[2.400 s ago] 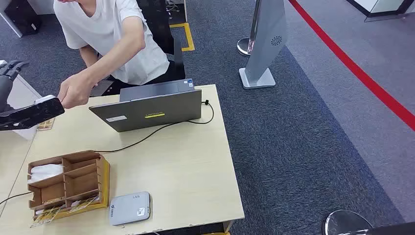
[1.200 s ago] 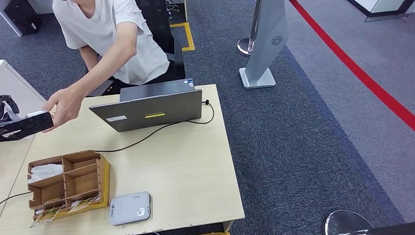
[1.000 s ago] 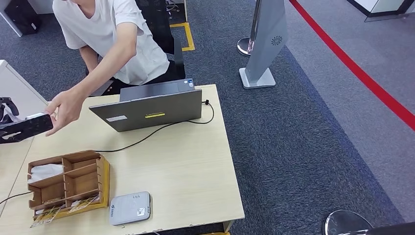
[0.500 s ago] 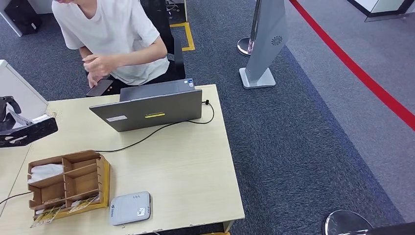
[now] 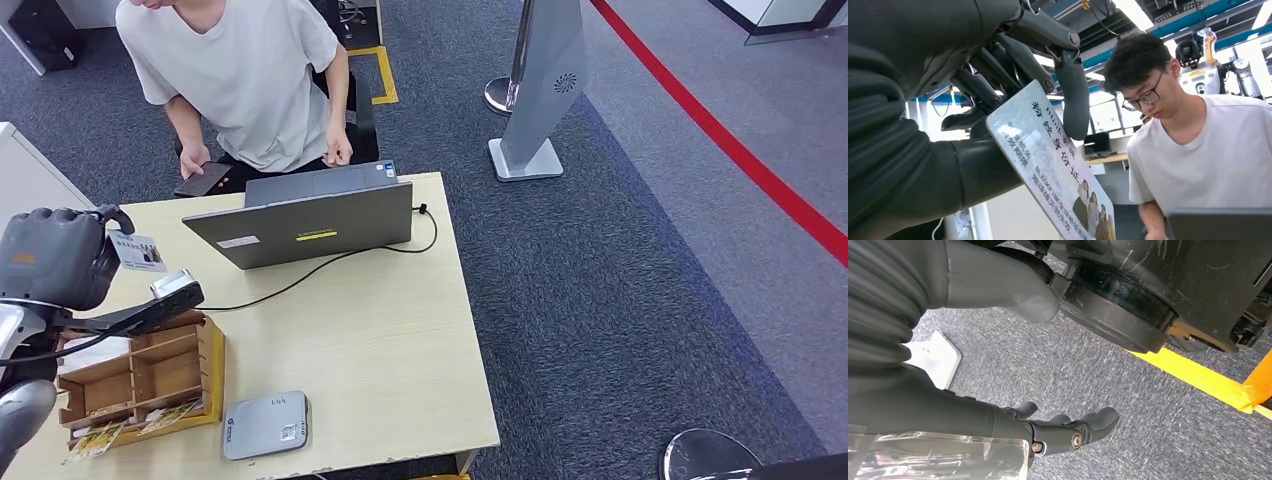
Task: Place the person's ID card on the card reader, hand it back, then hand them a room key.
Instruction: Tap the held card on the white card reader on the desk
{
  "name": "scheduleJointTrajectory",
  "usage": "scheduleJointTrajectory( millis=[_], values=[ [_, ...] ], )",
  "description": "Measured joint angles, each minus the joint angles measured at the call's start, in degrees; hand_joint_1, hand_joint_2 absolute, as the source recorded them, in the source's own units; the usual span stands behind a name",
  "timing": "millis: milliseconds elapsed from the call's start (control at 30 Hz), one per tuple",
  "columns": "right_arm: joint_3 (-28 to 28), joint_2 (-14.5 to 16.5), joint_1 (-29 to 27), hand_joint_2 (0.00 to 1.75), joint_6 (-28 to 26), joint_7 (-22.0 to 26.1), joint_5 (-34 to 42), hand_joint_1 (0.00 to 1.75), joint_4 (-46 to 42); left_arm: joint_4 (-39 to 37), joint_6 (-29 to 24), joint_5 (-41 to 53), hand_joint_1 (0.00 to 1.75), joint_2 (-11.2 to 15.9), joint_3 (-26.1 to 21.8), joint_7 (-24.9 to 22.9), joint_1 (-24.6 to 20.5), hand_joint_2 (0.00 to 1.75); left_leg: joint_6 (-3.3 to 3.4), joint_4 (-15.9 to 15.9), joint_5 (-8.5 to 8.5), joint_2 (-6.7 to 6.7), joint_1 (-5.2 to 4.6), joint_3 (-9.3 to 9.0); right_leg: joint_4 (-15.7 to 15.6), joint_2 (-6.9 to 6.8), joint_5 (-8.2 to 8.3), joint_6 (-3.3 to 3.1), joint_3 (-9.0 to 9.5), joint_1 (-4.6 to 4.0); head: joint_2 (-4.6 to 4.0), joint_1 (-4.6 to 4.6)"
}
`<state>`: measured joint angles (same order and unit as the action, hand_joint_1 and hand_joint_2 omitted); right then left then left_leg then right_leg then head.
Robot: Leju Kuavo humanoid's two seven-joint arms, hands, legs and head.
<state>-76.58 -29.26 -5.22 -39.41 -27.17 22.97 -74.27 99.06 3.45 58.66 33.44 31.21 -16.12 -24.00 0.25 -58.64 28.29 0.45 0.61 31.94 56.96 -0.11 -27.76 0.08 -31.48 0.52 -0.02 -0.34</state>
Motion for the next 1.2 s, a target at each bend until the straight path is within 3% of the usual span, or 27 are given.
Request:
scheduleJointTrajectory(
  millis=[267, 700, 1200],
  values=[
    [0.0, 0.0, -0.1, 1.75, 0.0, -0.3, -0.7, 0.0, -0.2, 2.2, -1.8, 1.7, 1.75, -3.7, -0.3, 1.5, 3.7, 1.75, 0.0, 0.0, 0.0, -0.01, 0.01, 0.0, 0.0, -0.01, 0.0, 0.0, 0.0, 0.0, 0.0, -0.02],
    [0.8, 0.0, -0.9, 1.75, 0.0, -2.6, -2.9, 0.0, -1.2, 3.6, -8.1, 4.7, 1.75, -12.1, 0.7, 2.3, 20.1, 1.75, 0.04, 0.0, 0.07, 0.03, -0.04, 0.05, 0.0, 0.0, -0.02, 0.03, -0.06, 0.01, 0.0, -0.01],
    [2.3, 0.0, -1.9, 1.75, 0.0, -3.7, -4.0, 0.0, -1.7, 3.6, -8.9, 2.8, 1.75, -15.1, 1.0, 3.0, 29.7, 1.75, 0.04, 0.0, 0.07, 0.01, -0.02, 0.09, 0.0, -0.02, -0.03, 0.03, -0.07, 0.0, 0.0, -0.02]
  ],
)
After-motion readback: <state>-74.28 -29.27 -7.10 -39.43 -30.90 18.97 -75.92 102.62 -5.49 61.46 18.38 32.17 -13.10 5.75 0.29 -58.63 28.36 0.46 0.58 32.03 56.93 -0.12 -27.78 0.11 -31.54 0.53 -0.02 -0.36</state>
